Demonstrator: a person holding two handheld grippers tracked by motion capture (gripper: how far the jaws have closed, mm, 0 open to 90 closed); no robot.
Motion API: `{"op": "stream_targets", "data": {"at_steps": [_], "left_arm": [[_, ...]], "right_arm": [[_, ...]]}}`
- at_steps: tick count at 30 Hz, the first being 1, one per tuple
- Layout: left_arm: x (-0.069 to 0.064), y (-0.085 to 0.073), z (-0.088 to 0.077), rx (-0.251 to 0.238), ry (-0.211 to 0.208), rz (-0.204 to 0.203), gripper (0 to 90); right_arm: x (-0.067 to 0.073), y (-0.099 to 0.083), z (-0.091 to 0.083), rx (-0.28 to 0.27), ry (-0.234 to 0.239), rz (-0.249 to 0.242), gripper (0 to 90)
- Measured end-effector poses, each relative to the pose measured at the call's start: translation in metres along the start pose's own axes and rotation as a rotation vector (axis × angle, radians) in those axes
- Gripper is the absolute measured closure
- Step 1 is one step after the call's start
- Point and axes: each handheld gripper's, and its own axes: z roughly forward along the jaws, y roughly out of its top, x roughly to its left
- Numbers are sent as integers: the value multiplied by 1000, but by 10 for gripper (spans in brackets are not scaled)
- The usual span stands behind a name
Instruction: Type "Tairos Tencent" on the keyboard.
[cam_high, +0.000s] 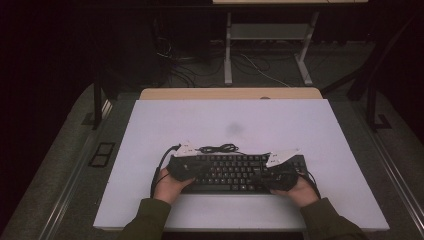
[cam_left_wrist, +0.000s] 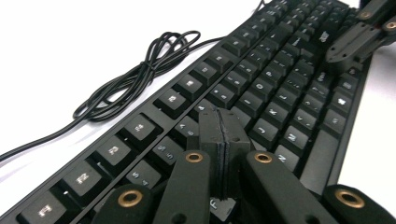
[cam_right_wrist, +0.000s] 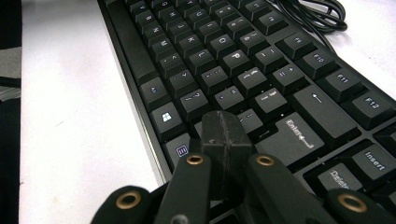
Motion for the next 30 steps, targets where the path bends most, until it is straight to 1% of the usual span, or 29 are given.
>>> {"op": "stream_targets", "data": {"at_steps": [8, 15, 16, 17, 19, 24, 26, 30], "left_arm": [[0, -1, 3, 30, 10, 2, 892], [0, -1, 4, 35, 14, 1, 893], [0, -1, 4, 40, 15, 2, 893], [0, -1, 4, 56, 20, 11, 893], [0, -1, 5, 53, 19, 5, 893], [0, -1, 4, 52, 19, 6, 893], [0, -1, 4, 38, 16, -2, 893], [0, -1, 2, 32, 9, -3, 892]], "right_arm": [[0, 0, 0, 0, -2, -2, 893], [0, 0, 0, 0, -3, -4, 893], [0, 0, 0, 0, -3, -4, 894], [0, 0, 0, 0, -3, -4, 893], [0, 0, 0, 0, -4, -4, 893], [0, 0, 0, 0, -3, -4, 894], [0, 0, 0, 0, -4, -5, 893], [0, 0, 0, 0, -3, -5, 893]]}}
